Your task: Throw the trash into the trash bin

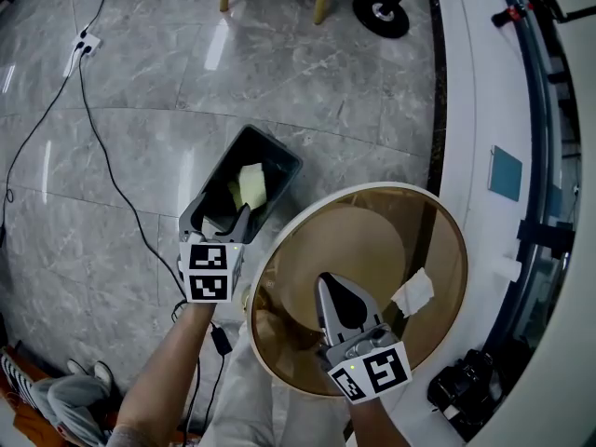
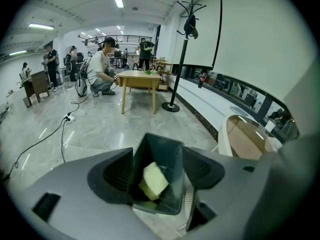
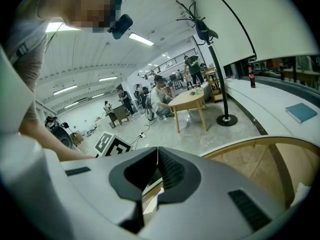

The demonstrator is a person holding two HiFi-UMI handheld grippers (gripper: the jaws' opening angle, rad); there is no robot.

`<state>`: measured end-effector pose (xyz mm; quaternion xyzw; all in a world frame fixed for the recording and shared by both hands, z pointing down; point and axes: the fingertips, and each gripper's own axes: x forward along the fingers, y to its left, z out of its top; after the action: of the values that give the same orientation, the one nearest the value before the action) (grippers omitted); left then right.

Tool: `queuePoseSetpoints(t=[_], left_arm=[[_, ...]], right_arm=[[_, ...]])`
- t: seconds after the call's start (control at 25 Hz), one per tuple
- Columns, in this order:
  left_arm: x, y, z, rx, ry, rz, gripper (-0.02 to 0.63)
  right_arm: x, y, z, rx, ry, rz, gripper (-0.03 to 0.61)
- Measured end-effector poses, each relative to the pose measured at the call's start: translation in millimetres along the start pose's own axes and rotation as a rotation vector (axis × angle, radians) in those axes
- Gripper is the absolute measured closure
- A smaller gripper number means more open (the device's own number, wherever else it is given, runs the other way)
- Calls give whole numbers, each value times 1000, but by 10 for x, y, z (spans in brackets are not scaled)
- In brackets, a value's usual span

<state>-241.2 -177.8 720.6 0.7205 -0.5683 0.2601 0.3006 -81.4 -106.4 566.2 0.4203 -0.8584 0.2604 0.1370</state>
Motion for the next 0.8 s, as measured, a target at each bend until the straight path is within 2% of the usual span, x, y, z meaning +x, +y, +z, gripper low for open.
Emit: queuePoseSetpoints(t=[0.32, 0.48, 0.6, 0.8], left_arm=[[-106, -59, 19, -12, 16, -19, 311], [-186, -31, 22, -31, 18, 11, 404], [-215, 25, -16, -24, 47, 58, 580], [-304, -12, 34, -40, 46, 69, 594]], right_arm=[[-92, 25, 110, 7, -7, -18, 558], [-174, 38, 140, 9, -16, -18, 558], [-222, 37, 105, 14, -15, -17, 558], [-283, 35, 52, 17, -6, -3, 558]])
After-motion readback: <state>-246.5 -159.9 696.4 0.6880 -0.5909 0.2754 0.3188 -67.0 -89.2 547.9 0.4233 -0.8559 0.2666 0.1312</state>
